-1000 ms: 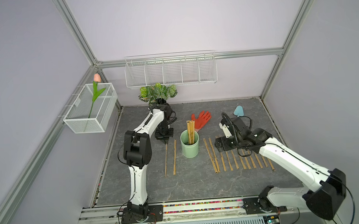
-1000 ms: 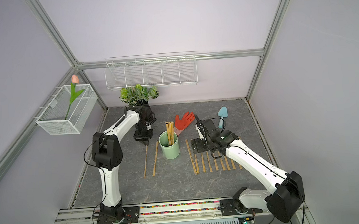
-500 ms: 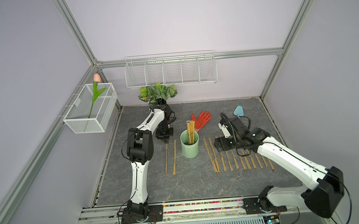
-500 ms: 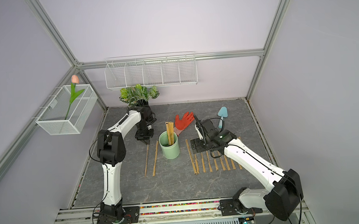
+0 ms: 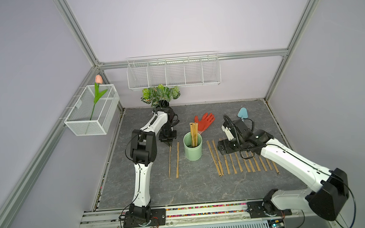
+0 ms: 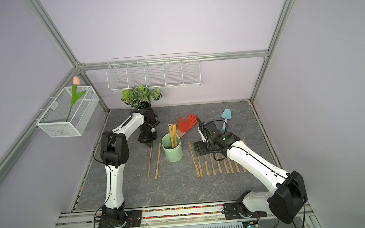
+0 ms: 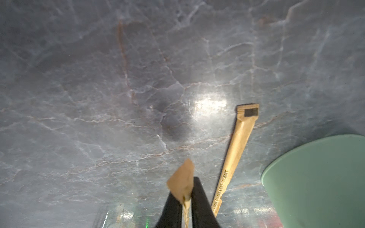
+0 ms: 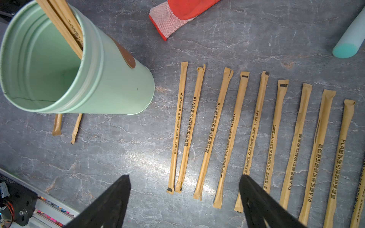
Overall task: Take the straws out of the storage container
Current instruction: Place the straw at the center of the board.
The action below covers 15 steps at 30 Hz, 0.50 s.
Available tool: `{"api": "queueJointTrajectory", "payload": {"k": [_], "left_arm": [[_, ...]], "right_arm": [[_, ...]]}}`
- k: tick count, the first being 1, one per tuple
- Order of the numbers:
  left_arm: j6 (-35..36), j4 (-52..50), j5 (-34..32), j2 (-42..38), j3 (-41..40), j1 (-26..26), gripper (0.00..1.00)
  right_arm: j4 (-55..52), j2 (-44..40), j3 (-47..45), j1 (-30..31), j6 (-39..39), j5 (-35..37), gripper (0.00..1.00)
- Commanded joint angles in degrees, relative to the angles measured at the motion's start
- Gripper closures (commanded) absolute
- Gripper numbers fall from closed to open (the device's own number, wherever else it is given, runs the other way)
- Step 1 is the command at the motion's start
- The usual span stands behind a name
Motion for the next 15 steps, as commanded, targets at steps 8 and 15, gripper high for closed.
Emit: {"api": "queueJointTrajectory", "payload": {"k": [8, 15], "left_arm": [[0.6, 1.5, 0.5, 1.0, -1.5, 0.4, 0.86], [0.5, 2.5, 0.8, 0.6, -3.2, 0.3, 0.85]], "right_arm": [[0.4, 0.4, 0.0, -0.5, -0.4, -0.1, 0.11], [0.5, 0.7, 0.1, -0.6, -0.4, -0.4, 0.11]]}}
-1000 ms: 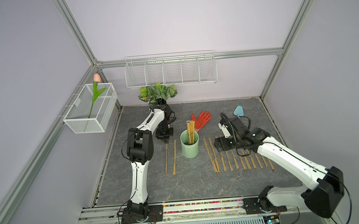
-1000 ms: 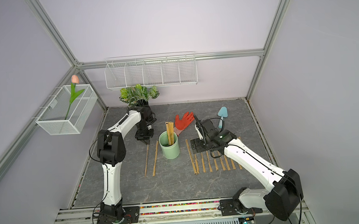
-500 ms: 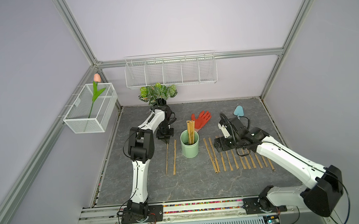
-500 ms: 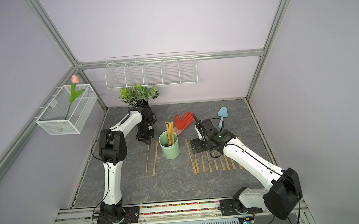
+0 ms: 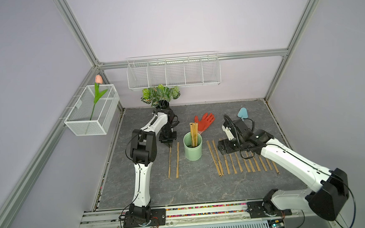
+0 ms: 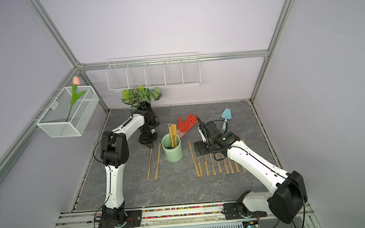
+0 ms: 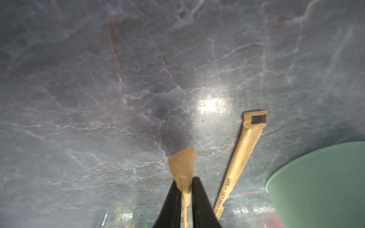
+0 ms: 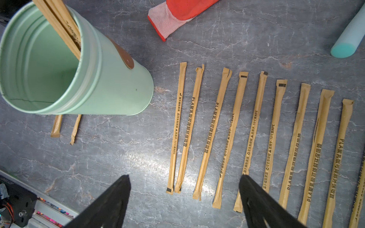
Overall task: Take the straws out of the storage container
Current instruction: Place the straw at the center of the board, then pick up the straw from the container.
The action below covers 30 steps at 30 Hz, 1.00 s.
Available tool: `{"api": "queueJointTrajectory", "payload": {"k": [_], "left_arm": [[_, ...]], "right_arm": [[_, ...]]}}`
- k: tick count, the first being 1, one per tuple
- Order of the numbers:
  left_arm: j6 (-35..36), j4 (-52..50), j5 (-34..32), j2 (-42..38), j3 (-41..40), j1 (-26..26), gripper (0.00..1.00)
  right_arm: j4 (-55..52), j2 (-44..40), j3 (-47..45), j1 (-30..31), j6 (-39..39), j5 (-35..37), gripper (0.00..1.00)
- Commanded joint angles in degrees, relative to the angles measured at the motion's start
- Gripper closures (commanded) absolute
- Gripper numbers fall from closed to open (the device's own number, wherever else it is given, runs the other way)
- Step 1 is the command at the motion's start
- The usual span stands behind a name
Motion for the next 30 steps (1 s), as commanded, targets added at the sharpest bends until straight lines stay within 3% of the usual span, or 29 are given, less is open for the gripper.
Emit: {"api": "queueJointTrajectory", "payload": {"k": [1, 15, 23, 30], "left_arm": [[0.5, 0.7, 0.6, 0.5, -1.0, 0.3, 0.84], [-0.4, -0.7, -0.2, -3.0, 1.7, 0.4, 0.82], [-2.4, -0.8, 0.6, -14.2, 7.8, 0.1, 0.8], [-3.4, 12.1, 7.7, -29.7, -2.4, -2.8, 0.8]], "right_arm": [[0.5, 0.7, 0.1, -0.3, -0.4, -0.4, 0.11], [0.4, 0.4, 0.3, -0.3, -0.1, -0.4, 0.11], [0.3, -2.4, 0.3, -0.4, 0.8, -0.1, 0.11], [-0.9, -5.5, 0.8, -1.2, 1.7, 0.1, 0.11]]}}
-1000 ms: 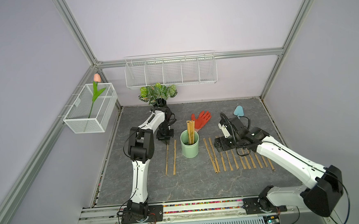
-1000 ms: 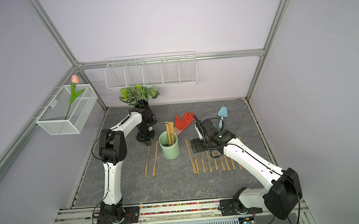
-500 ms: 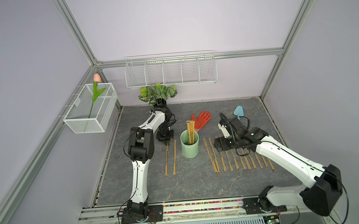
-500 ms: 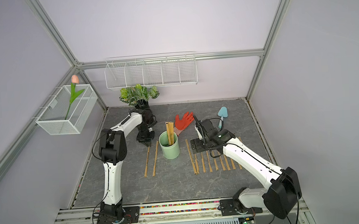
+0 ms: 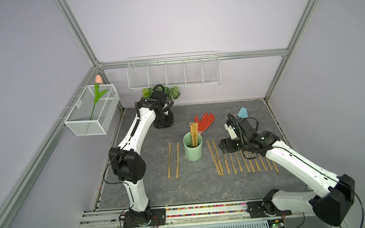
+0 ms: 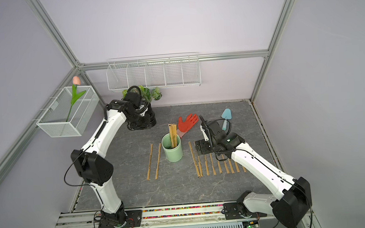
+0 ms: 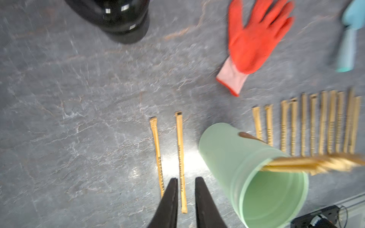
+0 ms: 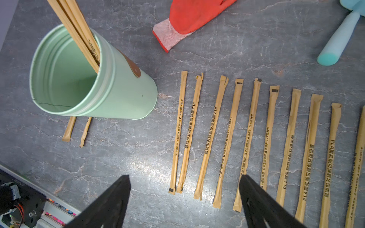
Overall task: Take the straws out of the storage container
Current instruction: Pick up the straw from the container.
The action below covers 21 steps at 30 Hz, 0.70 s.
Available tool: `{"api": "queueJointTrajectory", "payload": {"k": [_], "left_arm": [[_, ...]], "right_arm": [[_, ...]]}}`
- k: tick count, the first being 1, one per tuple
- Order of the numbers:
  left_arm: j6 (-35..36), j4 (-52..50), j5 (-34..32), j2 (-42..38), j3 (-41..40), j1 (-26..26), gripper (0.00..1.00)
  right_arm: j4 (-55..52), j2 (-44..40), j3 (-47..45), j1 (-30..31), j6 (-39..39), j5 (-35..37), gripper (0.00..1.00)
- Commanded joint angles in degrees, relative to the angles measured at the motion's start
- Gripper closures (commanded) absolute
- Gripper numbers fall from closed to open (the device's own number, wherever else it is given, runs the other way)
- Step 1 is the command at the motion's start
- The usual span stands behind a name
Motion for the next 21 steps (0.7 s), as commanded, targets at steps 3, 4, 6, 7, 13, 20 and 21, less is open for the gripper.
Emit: {"api": "queueJointTrajectory", "payload": {"k": [3, 4, 6, 7, 13, 20, 21], "left_arm": [[-1.7, 9.8, 3.7, -7.9, -8.6, -5.0, 0.79], [-2.1, 10.9, 3.8, -8.9, -9.8, -6.0, 0.78], [-3.0, 12.6, 4.7, -9.7, -11.5, -7.1, 0.77], [-3.4, 13.3, 5.1, -9.8, -12.3, -7.4, 0.77], [-5.5, 17.4, 6.5, -8.7, -16.1, -8.2, 0.77], [-6.6, 19.0, 5.5, -6.5, -15.8, -11.0, 0.73], [-6.8, 19.1, 5.3, -6.1, -15.6, -11.4, 0.73]], "right_arm": [[-1.6, -1.7, 1.1, -0.9, 1.5, -0.1, 0.11], [-1.8, -1.8, 1.1, -1.0, 1.5, -0.2, 0.11], [-1.8, -2.0, 1.1, -1.2, 1.6, -0.5, 0.11], [-1.8, -2.0, 1.0, -1.3, 1.7, -0.6, 0.11], [-1.9, -2.0, 0.7, -1.6, 2.1, -1.2, 0.11], [-2.1, -2.1, -0.2, -2.2, 2.3, -1.6, 0.11], [-2.0, -2.1, -0.3, -2.2, 2.3, -1.7, 0.11]]}}
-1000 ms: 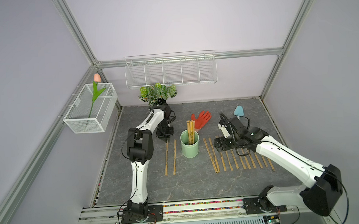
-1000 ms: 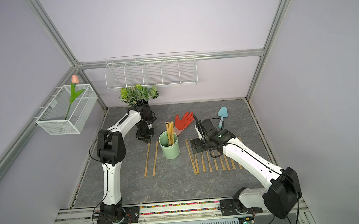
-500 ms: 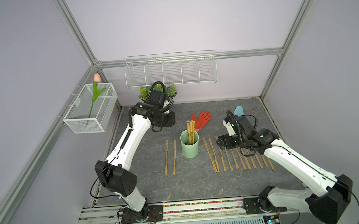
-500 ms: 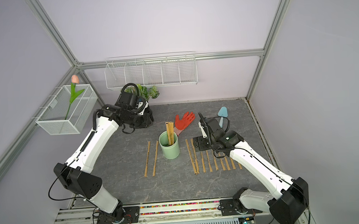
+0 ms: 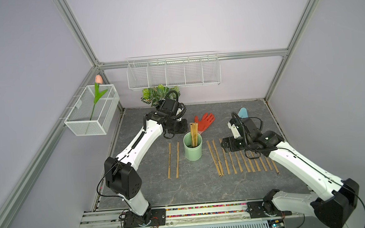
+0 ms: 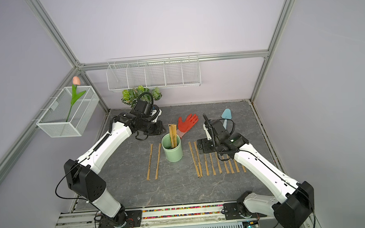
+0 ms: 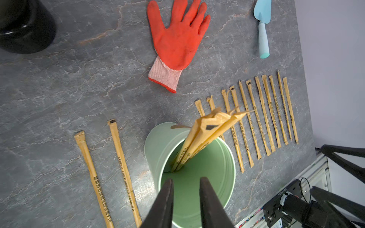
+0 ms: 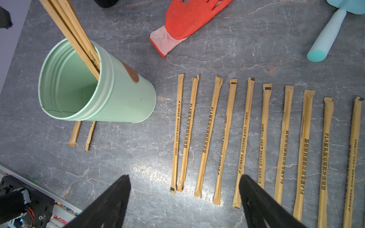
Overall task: Take the straws out of the storage container
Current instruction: Pick up the straw from the container.
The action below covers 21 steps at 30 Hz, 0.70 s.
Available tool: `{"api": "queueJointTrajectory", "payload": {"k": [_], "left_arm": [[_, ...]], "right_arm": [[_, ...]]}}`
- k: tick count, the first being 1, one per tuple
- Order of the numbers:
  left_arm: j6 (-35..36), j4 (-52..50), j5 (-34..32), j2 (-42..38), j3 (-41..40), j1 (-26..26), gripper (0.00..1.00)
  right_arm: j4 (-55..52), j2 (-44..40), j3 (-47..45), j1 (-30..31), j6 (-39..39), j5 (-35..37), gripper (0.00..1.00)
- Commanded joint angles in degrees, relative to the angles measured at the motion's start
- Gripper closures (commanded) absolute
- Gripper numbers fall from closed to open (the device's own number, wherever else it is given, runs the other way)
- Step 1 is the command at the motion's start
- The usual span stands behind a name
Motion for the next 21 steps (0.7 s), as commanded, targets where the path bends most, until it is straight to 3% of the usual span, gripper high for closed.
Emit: {"api": "queueJointTrajectory", "payload": {"k": [1, 21], "left_arm": [[-1.4, 1.8, -0.2, 1.7, 0.9, -1.3, 0.73], [-1.2, 0.0, -1.1, 7.4, 4.5, -2.2, 0.72]], "right_arm": [[-1.1, -1.1, -0.6, -0.5, 1.1, -0.9, 0.11], [-1.2, -1.2, -2.1, -1.5, 0.9, -1.8, 0.11]]}}
